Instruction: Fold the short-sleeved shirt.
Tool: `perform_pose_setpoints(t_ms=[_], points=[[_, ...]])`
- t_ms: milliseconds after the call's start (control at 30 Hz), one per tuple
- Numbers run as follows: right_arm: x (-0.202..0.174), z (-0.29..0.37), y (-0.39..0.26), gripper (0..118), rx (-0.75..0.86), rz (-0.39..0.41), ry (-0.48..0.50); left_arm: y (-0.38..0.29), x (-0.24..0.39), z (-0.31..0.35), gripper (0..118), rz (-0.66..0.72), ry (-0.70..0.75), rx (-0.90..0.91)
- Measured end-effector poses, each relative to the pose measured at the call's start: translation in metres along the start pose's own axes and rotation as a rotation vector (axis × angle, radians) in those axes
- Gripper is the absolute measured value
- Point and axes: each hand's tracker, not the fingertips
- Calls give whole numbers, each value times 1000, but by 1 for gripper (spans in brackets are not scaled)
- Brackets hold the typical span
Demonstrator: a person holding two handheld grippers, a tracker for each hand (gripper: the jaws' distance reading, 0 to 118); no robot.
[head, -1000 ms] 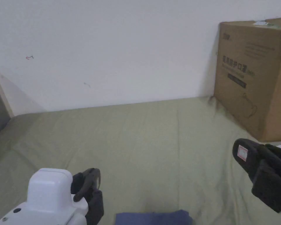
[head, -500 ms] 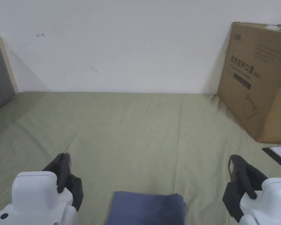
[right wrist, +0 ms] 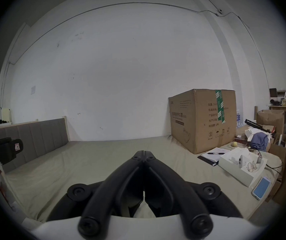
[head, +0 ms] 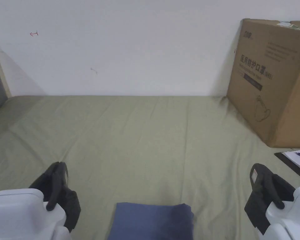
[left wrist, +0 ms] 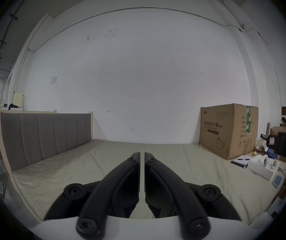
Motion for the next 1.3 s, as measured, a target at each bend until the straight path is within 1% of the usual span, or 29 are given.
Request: perform_pose_setpoints(t_ms=[100,133,167,200,233,267,300,333,367,400,467,500,567,633,667,700,733,767,833,867,933,967,1000,1033,1100,1133,1167,1200,1300], points=[[-1,-16,6,0,-45,2,92,12,-14,-9,4,17,-50,-64],[-2,-27,5,0,-99,5,138,13,-20,-13,4,35,-81,-108],[-4,-42,2,0,-197,1,194,13,-28,-18,4,72,-122,-167],[-7,-63,-6,0,-336,-20,254,10,-35,-22,4,120,-159,-227],[-9,-83,-15,0,-508,-40,296,6,-41,-25,4,166,-174,-273],[-11,-107,-32,0,-709,-81,323,0,-47,-28,4,215,-183,-322],[-14,-125,-52,0,-871,-91,314,-7,-53,-31,4,250,-189,-371],[-16,-136,-71,0,-949,-86,292,-14,-57,-34,4,278,-195,-408],[-18,-145,-90,0,-1019,-58,287,-23,-61,-40,4,280,-206,-455],[-19,-150,-105,0,-1048,-8,294,-30,-65,-48,4,263,-218,-510],[-23,-157,-131,0,-1096,92,274,-46,-72,-66,4,252,-247,-659],[-23,-162,-141,0,-1131,114,269,-56,-77,-77,4,279,-291,-720],[-23,-166,-155,0,-1195,99,258,-75,-83,-96,4,336,-320,-826],[-23,-168,-158,0,-1177,85,257,-96,-89,-117,4,401,-382,-923],[-23,-169,-158,0,-1175,83,255,-108,-91,-130,5,450,-439,-977],[-24,-169,-158,0,-1174,84,255,-120,-95,-140,10,500,-496,-996],[-25,-168,-159,0,-1174,89,255,-131,-96,-149,20,551,-558,-1017],[-26,-167,-160,0,-1170,97,256,-142,-97,-160,43,596,-574,-1055],[-26,-165,-161,0,-1160,112,264,-165,-98,-182,84,691,-605,-1140],[-25,-165,-161,0,-1156,115,267,-179,-97,-190,98,751,-634,-1180],[-23,-165,-162,0,-1153,111,272,-203,-95,-205,108,833,-697,-1255],[-21,-166,-163,0,-1154,96,272,-215,-93,-212,118,889,-732,-1284],[-21,-166,-164,0,-1154,90,273,-219,-91,-213,118,938,-754,-1262],[-20,-166,-165,0,-1154,85,273,-223,-87,-217,118,1010,-829,-1246],[-21,-166,-166,0,-1149,84,277,-237,-75,-231,118,1188,-980,-1317],[-21,-165,-167,0,-1146,87,279,-247,-65,-232,118,1285,-996,-1378],[-21,-165,-167,0,-1142,93,280,-257,-53,-233,118,1342,-985,-1429],[-21,-164,-167,0,-1140,99,281,-261,-44,-234,118,1345,-989,-1443],[-21,-163,-169,0,-1132,107,285,-250,-24,-234,118,1113,-1055,-1416]])
